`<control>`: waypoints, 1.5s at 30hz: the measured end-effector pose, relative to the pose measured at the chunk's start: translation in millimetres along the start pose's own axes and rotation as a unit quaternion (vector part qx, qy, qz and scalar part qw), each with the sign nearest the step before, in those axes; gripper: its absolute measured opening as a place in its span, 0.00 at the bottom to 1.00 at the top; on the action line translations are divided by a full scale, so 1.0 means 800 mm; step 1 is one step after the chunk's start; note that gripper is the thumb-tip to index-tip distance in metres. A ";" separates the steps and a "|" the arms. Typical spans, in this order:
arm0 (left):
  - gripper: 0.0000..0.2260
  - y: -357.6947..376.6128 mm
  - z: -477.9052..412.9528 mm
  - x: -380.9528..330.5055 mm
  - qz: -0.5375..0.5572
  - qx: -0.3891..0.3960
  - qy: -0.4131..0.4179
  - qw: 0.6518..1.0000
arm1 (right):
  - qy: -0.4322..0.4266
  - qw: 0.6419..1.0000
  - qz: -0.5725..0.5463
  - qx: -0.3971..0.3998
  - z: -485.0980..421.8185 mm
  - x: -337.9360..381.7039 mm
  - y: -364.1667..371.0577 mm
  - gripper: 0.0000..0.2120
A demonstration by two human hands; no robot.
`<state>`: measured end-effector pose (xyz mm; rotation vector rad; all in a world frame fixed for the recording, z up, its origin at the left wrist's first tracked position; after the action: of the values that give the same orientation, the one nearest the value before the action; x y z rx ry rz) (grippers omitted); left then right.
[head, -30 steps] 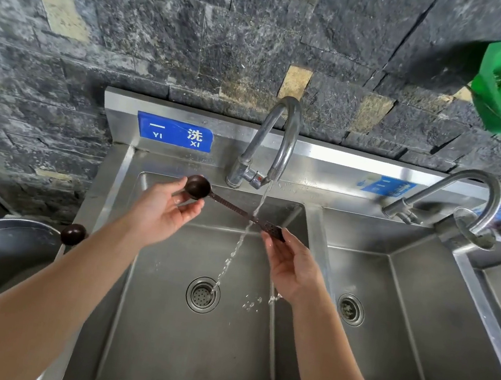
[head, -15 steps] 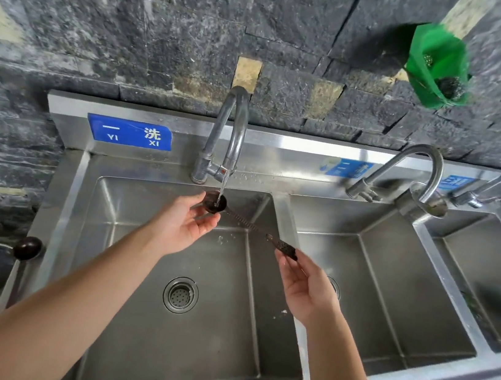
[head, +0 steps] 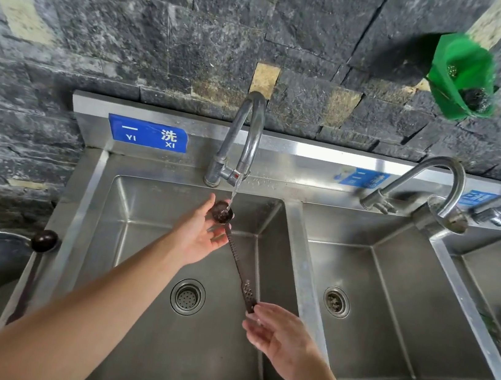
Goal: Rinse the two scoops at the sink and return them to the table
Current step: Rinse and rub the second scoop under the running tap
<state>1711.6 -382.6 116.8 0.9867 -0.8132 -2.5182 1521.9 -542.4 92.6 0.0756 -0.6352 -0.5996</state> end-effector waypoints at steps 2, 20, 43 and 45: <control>0.16 0.004 -0.002 0.005 0.031 0.017 -0.008 0.999 | 0.011 0.998 0.060 0.012 -0.004 -0.003 0.001 0.15; 0.18 0.027 -0.060 0.018 -0.014 -0.016 -0.004 1.000 | -0.137 0.956 0.257 0.038 -0.172 0.214 0.088 0.23; 0.18 0.032 0.003 0.023 0.085 -0.140 0.035 0.986 | -0.193 0.890 0.413 0.009 -0.209 0.249 0.192 0.36; 0.19 0.034 0.024 0.019 0.081 -0.133 0.057 0.986 | -0.187 0.885 0.426 0.013 -0.184 0.236 0.192 0.34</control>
<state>1689.8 -403.9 137.3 0.9241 -0.4860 -2.3320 1805.4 -535.3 112.3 -0.2953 -0.9644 0.2627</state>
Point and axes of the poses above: each hand's wrist, its own z-axis away from the middle knuckle, its own y-axis out of the palm, x = y × z, the point moved 1 cm from there along -z, towards the middle knuckle, and after that the axes turned 3 degrees about y, right-handed, at the moved point
